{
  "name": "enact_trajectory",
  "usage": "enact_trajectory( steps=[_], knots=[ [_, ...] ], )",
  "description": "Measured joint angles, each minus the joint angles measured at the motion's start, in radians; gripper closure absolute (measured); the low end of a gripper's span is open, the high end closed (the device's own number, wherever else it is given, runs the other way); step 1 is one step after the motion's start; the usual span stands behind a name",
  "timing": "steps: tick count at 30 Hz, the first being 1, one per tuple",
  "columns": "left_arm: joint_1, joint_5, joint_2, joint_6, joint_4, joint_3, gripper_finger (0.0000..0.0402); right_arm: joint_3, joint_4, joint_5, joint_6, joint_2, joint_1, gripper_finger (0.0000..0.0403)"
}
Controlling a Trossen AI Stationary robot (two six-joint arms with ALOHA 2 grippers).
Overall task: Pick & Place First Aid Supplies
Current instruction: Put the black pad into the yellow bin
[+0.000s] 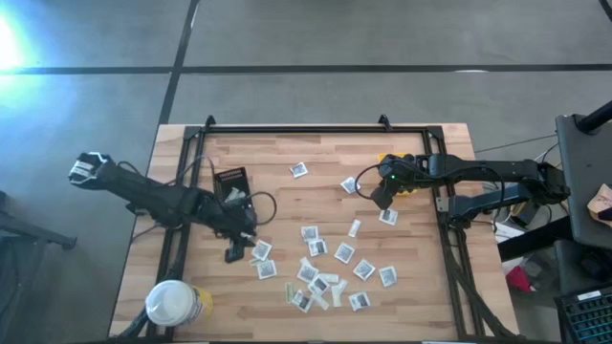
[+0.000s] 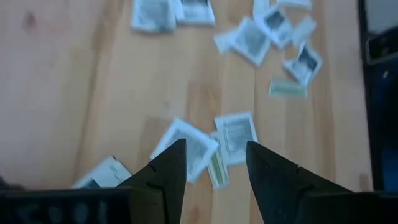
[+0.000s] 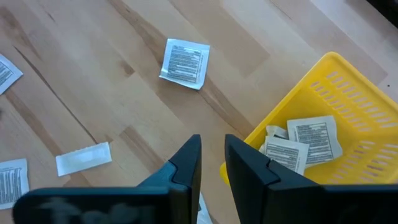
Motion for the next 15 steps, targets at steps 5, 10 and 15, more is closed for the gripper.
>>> enact_trajectory(
  steps=[5, 10, 15],
  knots=[
    [-0.052, -0.001, 0.065, -0.026, -0.044, 0.001, 0.0243, 0.000, 0.003, 0.000, 0.000, 0.000, 0.000, 0.0328],
    [-0.073, -0.010, 0.122, -0.044, -0.126, 0.001, 0.0243, 0.000, 0.019, 0.000, 0.000, 0.000, 0.000, 0.0336],
    [-0.075, -0.060, 0.177, -0.031, -0.150, 0.001, 0.0243, 0.000, 0.028, 0.000, 0.000, 0.000, 0.000, 0.0344]
  ],
)
